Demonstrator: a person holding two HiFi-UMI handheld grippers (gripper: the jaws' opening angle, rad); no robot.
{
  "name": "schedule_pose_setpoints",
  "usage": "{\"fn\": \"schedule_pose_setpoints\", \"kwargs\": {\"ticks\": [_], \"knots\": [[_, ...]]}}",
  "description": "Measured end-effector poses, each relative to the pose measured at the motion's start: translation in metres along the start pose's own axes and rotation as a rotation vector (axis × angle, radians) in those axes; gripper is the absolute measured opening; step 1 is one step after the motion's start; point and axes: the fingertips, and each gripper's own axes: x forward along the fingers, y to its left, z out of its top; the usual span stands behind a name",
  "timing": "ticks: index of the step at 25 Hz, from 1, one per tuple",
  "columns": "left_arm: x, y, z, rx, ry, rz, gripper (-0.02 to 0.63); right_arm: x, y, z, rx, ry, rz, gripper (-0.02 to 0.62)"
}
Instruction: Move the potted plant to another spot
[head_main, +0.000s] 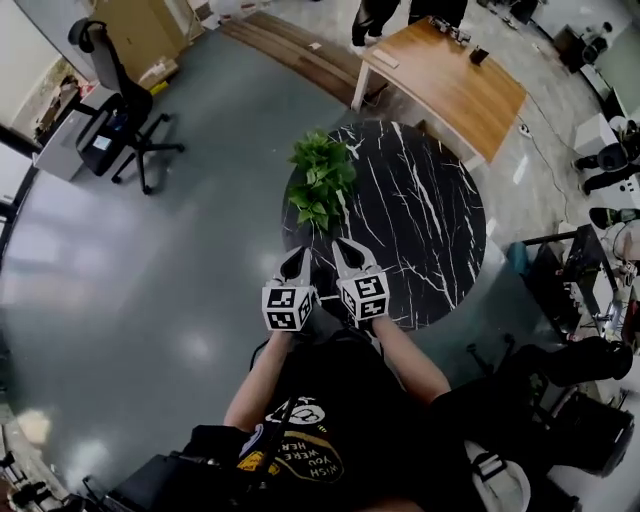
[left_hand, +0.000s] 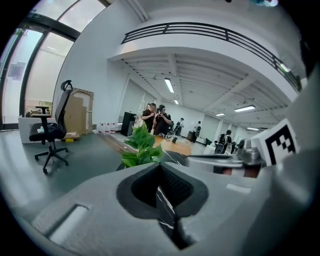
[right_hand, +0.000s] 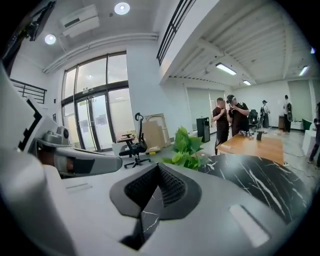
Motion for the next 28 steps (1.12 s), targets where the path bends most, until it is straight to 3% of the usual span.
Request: {"fn": "schedule_pose_setpoints", "kwargs": {"ticks": [6,14,28], "knots": [[-0.011,-0.021,0.040,0.054,-0.062,-0.081,0.003,-0.028,0.009,0.038,0.049,-0.082,-0.096,0.002],[-0.012,-0.039,0.073,0.105,-0.117,-0.105,0.003,-0.031,0.025,0.054,-0.009,-0.054,-0.033,0.002],[-0.010,-0.057,0.062,0.129,-0.089,-0.134,0.003,-0.040,0.023,0.053,-0.035,-0.050,-0.026,0.002]]}}
